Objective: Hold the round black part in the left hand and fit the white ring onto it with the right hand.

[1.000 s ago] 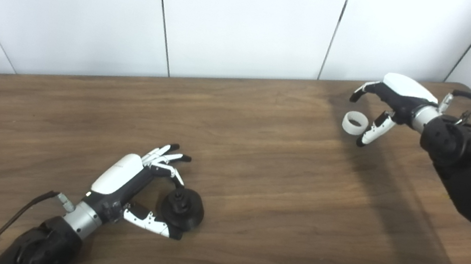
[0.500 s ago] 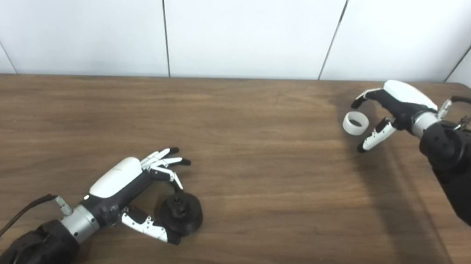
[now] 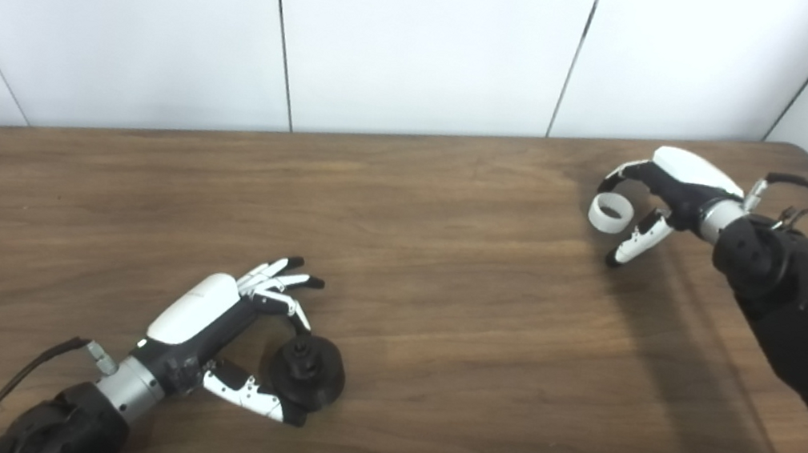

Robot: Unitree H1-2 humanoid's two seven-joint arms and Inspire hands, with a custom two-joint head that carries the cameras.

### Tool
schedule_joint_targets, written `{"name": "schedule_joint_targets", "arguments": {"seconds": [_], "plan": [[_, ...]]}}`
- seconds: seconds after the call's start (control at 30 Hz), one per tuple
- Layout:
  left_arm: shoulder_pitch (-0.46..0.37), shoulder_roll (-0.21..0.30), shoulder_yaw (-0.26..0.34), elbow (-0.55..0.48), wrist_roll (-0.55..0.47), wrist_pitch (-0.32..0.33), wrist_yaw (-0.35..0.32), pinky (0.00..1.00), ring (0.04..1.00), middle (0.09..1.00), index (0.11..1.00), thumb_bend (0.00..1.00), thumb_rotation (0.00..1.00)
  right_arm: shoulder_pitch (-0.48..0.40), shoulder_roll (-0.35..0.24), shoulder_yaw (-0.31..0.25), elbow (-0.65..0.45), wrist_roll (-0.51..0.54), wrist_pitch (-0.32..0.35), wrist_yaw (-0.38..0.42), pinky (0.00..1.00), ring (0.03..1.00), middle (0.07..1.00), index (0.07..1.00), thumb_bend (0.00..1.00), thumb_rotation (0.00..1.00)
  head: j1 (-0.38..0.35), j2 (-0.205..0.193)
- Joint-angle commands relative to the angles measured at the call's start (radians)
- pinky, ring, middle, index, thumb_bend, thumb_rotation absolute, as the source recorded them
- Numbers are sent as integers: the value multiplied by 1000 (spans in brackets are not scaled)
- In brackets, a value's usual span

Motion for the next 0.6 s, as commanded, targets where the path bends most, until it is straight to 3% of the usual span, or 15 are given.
{"name": "schedule_joint_targets", "arguments": {"seconds": [0.0, 0.57], "plan": [[-14, 13, 13, -35, -23, -7, 5, 1000, 1000, 896, 483, 524, 50, -32, -22, -19, -8, -3, -7, -27, 815, 933, 895, 744, 754, 134, 3, 2], [-7, 15, 21, -55, -20, -5, -5, 1000, 1000, 898, 483, 524, 51, -44, -25, -4, 15, -26, -19, -54, 783, 937, 887, 727, 729, 131, 1, 5]]}}
